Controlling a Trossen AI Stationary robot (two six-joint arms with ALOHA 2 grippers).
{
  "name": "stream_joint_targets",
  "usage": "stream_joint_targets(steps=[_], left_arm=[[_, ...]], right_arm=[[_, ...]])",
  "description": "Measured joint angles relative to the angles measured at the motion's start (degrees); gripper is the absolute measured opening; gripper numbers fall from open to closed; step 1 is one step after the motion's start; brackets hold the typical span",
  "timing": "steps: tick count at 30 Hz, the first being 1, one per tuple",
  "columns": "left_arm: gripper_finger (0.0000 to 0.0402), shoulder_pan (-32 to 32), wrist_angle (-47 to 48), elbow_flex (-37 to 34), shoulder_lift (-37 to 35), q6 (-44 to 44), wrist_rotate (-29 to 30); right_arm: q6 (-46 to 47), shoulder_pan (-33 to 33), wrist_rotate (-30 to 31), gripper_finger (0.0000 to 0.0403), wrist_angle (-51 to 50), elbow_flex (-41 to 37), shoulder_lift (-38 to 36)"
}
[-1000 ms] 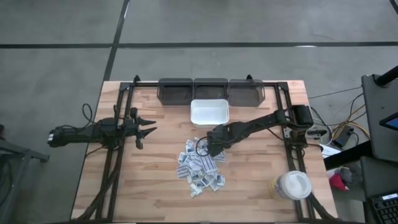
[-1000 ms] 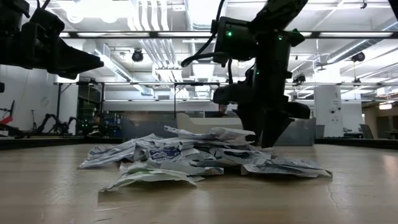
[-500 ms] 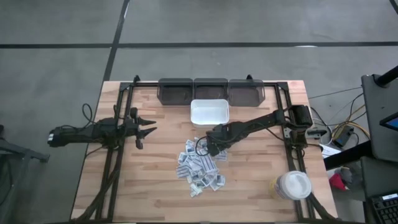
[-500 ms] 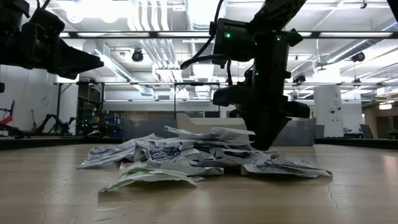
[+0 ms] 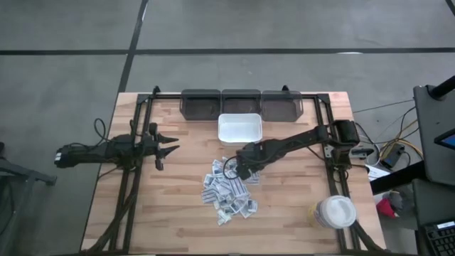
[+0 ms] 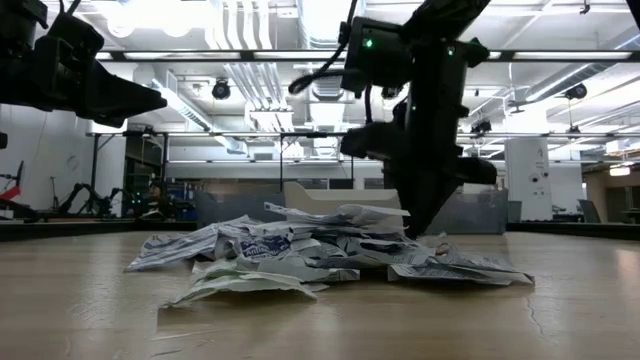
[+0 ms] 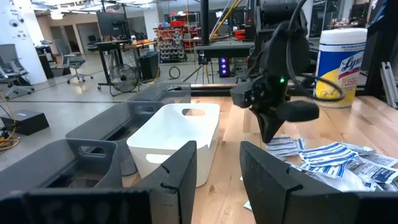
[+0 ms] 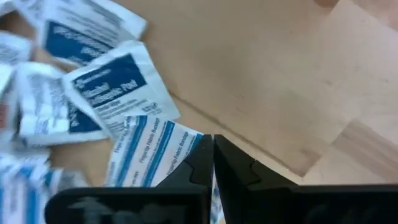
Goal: Pick & Place First Aid Supplies
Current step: Put the blue bandage into the middle black bin
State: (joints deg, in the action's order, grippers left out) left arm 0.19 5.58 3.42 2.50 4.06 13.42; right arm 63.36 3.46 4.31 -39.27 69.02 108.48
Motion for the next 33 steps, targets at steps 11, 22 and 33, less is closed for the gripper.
stream_joint_targets(steps=[11, 22, 33], left_arm=[[0.0124, 0.0, 0.0, 0.0, 0.0, 0.0, 0.0], [0.0124, 0.0, 0.0, 0.0, 0.0, 0.0, 0.0], [0.0124, 0.0, 0.0, 0.0, 0.0, 0.0, 0.0]], right_arm=[[-9.2, -0.1, 0.5, 0.0008, -0.9, 4.7, -0.7], [-25.4, -0.1, 0.7, 0.0008, -7.3, 11.5, -0.8], [-29.0, -0.1, 3.8, 0.0008, -27.6, 15.9, -0.9]])
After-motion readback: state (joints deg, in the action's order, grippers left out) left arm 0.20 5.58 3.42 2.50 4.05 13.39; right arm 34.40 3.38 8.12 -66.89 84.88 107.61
